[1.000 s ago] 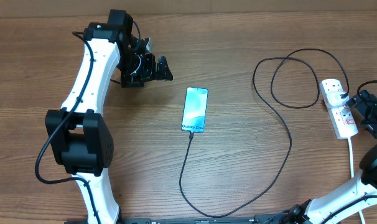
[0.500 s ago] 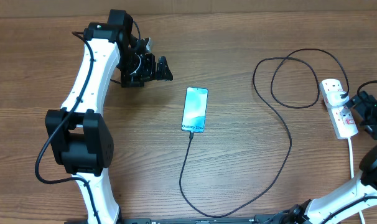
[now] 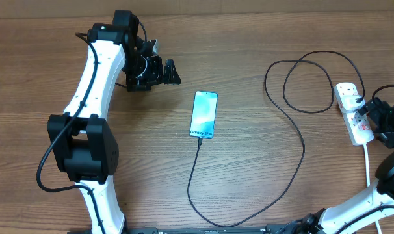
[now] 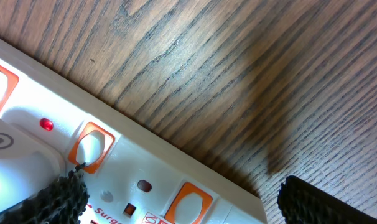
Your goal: Plug charger to phone and switch on socket
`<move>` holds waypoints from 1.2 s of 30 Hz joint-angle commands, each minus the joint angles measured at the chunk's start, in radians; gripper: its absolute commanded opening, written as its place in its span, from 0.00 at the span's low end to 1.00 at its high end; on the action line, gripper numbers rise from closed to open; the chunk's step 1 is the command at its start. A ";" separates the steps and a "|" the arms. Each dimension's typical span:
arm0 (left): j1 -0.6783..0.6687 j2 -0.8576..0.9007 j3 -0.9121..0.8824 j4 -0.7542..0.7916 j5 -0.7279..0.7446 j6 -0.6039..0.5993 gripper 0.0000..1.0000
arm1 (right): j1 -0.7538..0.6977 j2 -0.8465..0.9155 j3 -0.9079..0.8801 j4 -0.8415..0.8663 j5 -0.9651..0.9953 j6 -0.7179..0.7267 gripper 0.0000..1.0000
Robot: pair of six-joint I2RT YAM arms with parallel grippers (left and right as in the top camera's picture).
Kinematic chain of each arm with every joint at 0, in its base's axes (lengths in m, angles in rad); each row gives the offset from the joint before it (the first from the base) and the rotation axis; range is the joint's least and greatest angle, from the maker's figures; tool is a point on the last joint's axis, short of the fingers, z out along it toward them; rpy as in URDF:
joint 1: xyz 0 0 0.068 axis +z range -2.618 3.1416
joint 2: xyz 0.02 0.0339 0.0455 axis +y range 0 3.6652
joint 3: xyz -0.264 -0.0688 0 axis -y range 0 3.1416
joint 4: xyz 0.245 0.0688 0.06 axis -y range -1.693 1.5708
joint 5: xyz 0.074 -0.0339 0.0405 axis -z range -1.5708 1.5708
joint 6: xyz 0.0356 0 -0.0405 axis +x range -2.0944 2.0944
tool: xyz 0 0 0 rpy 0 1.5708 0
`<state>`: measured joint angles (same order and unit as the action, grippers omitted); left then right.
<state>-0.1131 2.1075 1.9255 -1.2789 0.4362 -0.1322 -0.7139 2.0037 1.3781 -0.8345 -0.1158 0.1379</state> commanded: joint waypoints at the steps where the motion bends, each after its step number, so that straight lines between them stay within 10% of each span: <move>1: 0.002 -0.028 0.009 0.001 -0.003 -0.006 1.00 | 0.012 0.023 -0.037 -0.006 0.010 -0.016 0.99; 20: 0.002 -0.028 0.009 0.001 -0.003 -0.006 1.00 | -0.081 -0.179 0.089 -0.126 -0.138 -0.045 0.88; 36: 0.002 -0.028 0.009 0.001 -0.003 -0.006 1.00 | 0.080 -0.179 0.035 -0.111 0.048 -0.065 1.00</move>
